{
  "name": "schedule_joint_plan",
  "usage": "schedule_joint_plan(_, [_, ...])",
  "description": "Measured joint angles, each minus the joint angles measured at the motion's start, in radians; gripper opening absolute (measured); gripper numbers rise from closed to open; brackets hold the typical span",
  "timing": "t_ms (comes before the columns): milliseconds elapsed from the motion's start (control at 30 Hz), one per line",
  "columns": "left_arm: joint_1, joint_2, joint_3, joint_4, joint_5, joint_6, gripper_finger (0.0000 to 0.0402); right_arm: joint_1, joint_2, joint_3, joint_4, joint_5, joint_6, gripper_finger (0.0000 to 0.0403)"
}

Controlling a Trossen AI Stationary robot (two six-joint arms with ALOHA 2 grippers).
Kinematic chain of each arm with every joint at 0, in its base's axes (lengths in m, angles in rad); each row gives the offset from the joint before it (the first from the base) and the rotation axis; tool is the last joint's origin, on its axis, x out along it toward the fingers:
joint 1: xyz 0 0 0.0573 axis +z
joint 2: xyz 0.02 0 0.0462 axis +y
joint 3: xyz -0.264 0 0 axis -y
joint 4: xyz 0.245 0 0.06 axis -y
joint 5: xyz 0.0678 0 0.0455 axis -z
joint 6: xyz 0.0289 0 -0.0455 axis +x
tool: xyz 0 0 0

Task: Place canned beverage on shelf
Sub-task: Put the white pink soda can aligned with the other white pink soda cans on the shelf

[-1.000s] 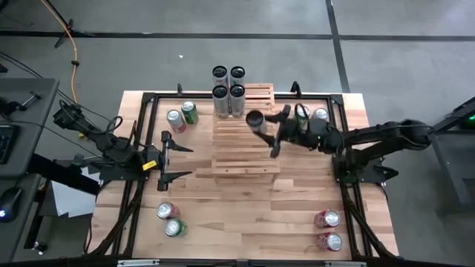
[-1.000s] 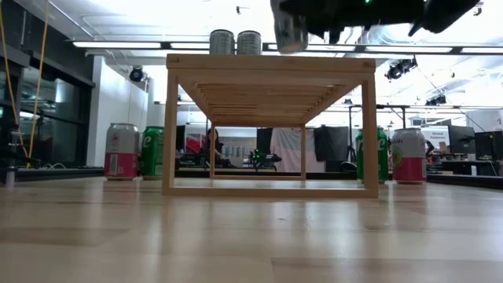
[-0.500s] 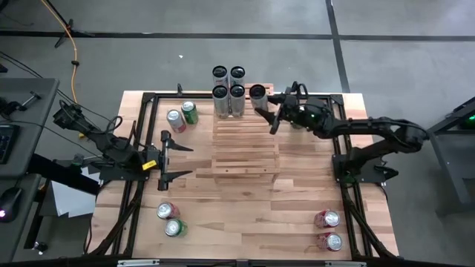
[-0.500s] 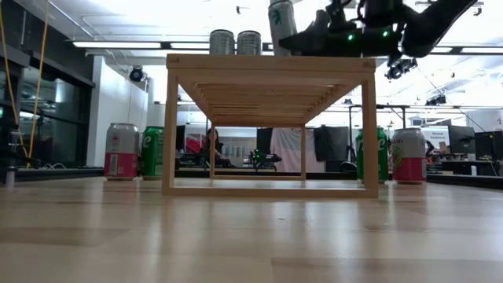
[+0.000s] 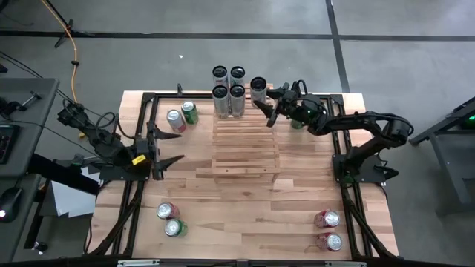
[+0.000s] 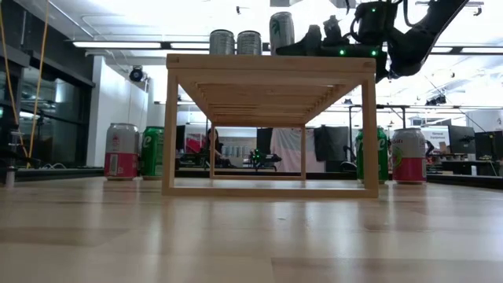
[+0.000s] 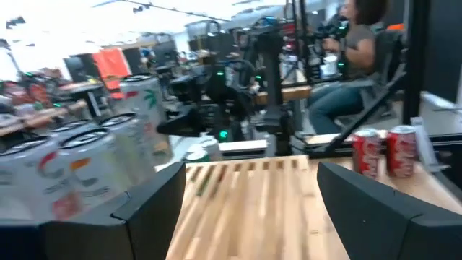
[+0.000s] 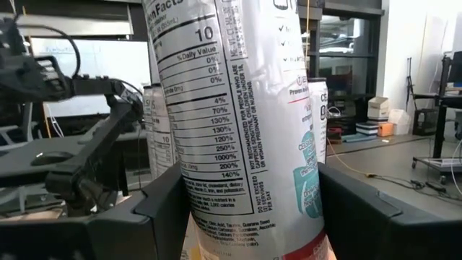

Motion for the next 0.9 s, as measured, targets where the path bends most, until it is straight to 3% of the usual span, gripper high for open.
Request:
schedule_joint_plan(133, [0.005, -0.061, -0.062, 0.062, -0.072, 0.067, 0.0305, 0.000, 0.007, 0.000, -0.001, 0.000, 0.003, 0.0241])
schedule_joint_plan(267, [0.027, -0.143, -0.132, 0.149, -0.047, 0.126, 0.0305, 0.000, 0.007, 0.000, 0.002, 0.000, 0.003, 0.0241])
schedule_joint_plan(400, [0.087, -0.223, -0.194, 0.190, 0.068, 0.135, 0.0305, 0.000, 0.007, 0.000, 0.001, 0.000, 0.003, 0.0241])
schedule_joint_plan(567, [0.195, -0.257, -0.209, 0.123, 0.187, 0.051, 0.0305, 0.000, 0.007, 0.000, 0.001, 0.000, 0.016, 0.0241])
schedule_joint_plan(900, [0.492, -0.133, -0.211, 0.056, 0.450, -0.069, 0.0305, -0.024, 0.007, 0.000, -0.005, -0.008, 0.026, 0.0241])
